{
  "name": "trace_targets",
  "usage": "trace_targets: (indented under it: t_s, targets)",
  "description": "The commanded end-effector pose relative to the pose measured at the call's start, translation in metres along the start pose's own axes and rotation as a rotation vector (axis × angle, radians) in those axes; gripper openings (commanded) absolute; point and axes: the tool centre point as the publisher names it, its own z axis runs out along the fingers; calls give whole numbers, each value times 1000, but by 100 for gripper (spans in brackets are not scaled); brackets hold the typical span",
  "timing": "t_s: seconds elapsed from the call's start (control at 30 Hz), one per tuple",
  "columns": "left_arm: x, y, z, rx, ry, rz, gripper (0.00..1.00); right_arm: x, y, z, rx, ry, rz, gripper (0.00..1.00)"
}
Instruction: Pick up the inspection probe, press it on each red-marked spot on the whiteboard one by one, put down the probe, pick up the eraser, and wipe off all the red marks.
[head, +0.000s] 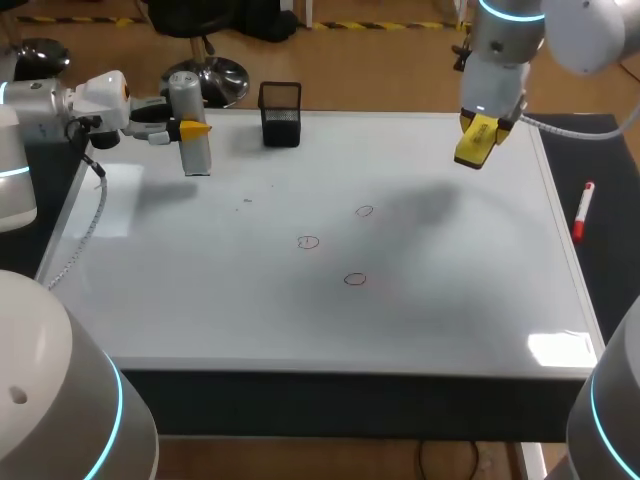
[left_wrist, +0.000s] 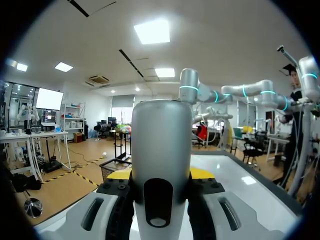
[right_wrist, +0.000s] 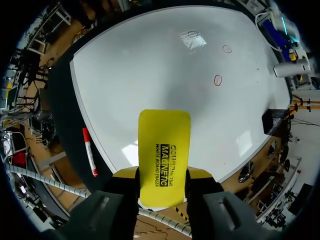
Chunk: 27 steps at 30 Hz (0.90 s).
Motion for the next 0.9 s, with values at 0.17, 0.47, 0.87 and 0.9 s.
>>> trace_targets:
  t_s: [0.17, 0.47, 0.87, 0.9]
  targets:
    - [27, 5, 33, 34, 75, -5, 0, 1, 0, -1, 3, 1, -2, 0]
    - [78, -5, 80, 80, 217, 5, 0, 1, 0, -1, 3, 1, -2, 0]
    - [139, -4, 124, 101, 336, -10, 0, 1, 0, -1, 3, 1, -2, 0]
    - [143, -2, 128, 75, 343, -6, 0, 1, 0, -1, 3, 1, -2, 0]
